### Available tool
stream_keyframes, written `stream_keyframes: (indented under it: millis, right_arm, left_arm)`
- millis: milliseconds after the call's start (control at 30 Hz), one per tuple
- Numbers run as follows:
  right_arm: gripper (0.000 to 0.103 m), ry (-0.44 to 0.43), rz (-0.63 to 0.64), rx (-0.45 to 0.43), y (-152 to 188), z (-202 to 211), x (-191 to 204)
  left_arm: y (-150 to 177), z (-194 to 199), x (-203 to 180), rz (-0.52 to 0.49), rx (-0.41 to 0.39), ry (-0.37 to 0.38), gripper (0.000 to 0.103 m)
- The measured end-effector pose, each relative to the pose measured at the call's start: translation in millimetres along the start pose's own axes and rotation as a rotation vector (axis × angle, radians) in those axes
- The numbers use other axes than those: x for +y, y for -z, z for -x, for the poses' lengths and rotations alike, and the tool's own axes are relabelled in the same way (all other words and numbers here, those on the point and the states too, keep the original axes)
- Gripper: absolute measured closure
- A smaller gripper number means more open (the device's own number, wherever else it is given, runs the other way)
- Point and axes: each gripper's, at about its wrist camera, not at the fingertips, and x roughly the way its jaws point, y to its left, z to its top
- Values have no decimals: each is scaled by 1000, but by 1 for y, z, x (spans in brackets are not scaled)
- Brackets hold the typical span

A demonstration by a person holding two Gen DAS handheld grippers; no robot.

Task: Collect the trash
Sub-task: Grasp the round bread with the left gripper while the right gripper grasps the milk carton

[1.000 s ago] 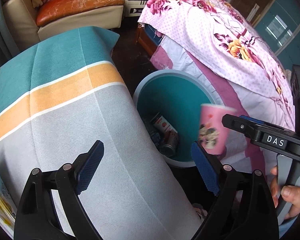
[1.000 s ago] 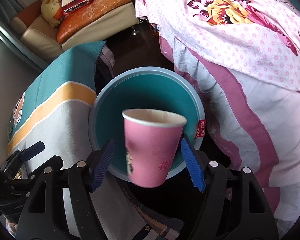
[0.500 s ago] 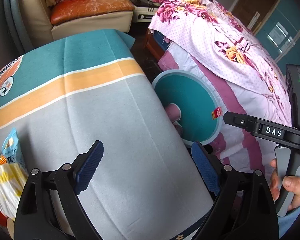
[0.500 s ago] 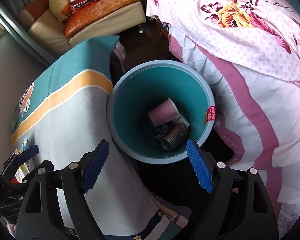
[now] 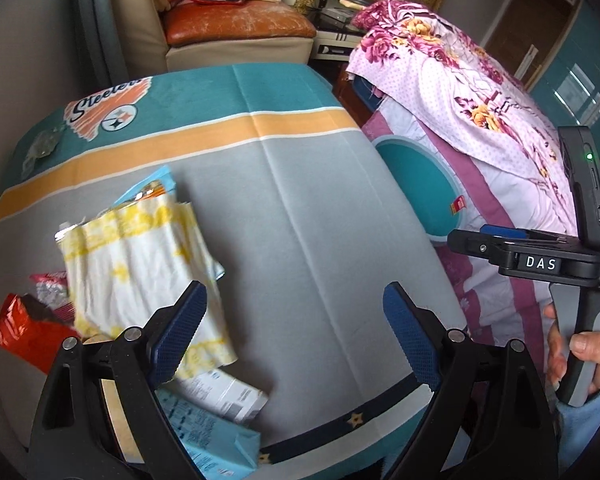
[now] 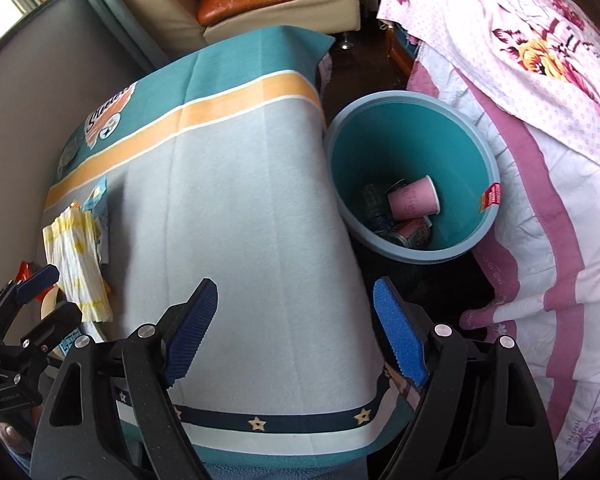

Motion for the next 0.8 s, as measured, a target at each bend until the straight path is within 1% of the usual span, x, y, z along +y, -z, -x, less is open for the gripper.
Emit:
stream_keyframes:
  millis: [267,400,467,800]
  right_arm:
    - [26,-31,141,44,25,-7,65]
    - [26,-38,203,64,38,-10,90]
    - [26,-39,228,73,44,-11,99]
    - [26,-30,348,112,71,-16,145]
  left_arm:
    - [38,30,60,65,5,-83,13]
    - [53,35,83,100,11,-114,13]
    - [60,34,93,125,21,-118,13]
    - [77,19,109,146,53,-121,13]
